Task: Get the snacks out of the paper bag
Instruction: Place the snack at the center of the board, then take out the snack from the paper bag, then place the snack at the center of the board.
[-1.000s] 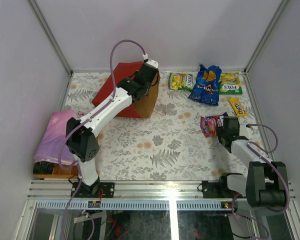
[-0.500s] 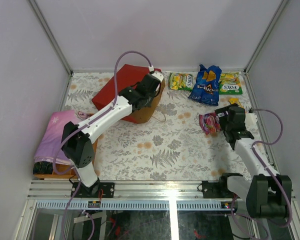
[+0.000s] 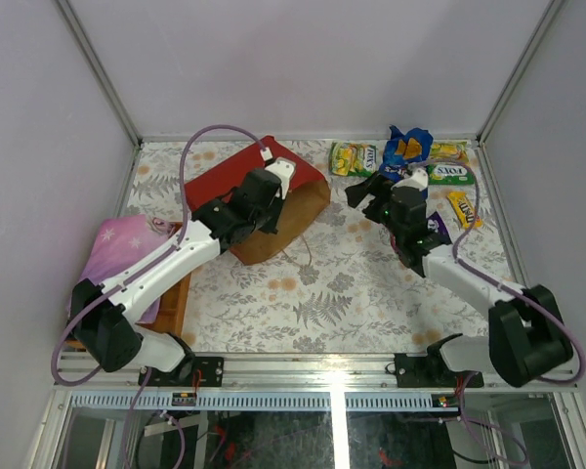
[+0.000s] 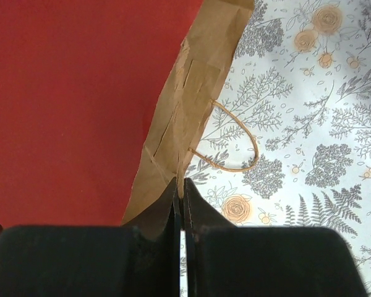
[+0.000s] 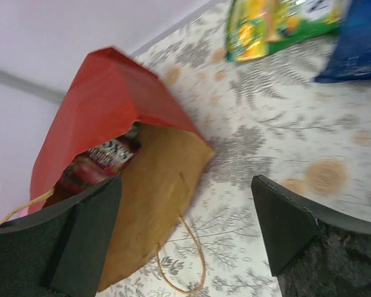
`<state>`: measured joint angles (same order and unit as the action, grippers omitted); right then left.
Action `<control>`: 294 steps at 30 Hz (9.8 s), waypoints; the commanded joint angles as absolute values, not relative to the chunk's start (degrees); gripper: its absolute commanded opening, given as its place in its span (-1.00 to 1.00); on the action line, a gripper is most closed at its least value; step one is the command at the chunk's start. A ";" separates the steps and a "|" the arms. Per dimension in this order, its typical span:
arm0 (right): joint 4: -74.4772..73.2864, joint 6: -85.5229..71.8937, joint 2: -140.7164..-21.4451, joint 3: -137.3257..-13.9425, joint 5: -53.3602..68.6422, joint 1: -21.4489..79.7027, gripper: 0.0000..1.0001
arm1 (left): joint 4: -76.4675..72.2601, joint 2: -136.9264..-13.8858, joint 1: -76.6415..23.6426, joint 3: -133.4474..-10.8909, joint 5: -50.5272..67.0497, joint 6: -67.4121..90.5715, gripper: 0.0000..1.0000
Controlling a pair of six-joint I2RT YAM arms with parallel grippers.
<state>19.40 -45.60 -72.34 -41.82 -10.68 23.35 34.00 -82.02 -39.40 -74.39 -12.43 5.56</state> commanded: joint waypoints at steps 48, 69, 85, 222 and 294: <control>16.63 -68.88 -140.50 -103.19 -1.18 41.02 0.99 | 23.38 -77.78 -30.01 -71.48 -14.32 8.88 -1.00; 16.13 -75.58 -150.03 -114.00 0.71 45.40 0.66 | 23.54 -78.12 -28.94 -71.48 -12.37 9.61 -1.00; 29.72 -68.74 -139.53 -100.00 7.16 46.10 -1.00 | 23.64 -78.17 -28.52 -70.67 -13.60 9.67 -1.00; 11.64 -26.48 -88.52 -49.79 9.81 8.77 0.61 | 25.84 -84.14 -22.94 -72.45 -9.96 11.16 -1.00; 10.53 -23.88 -90.14 -60.30 4.77 24.69 0.83 | 25.67 -80.88 -23.00 -72.42 -8.42 11.77 -1.00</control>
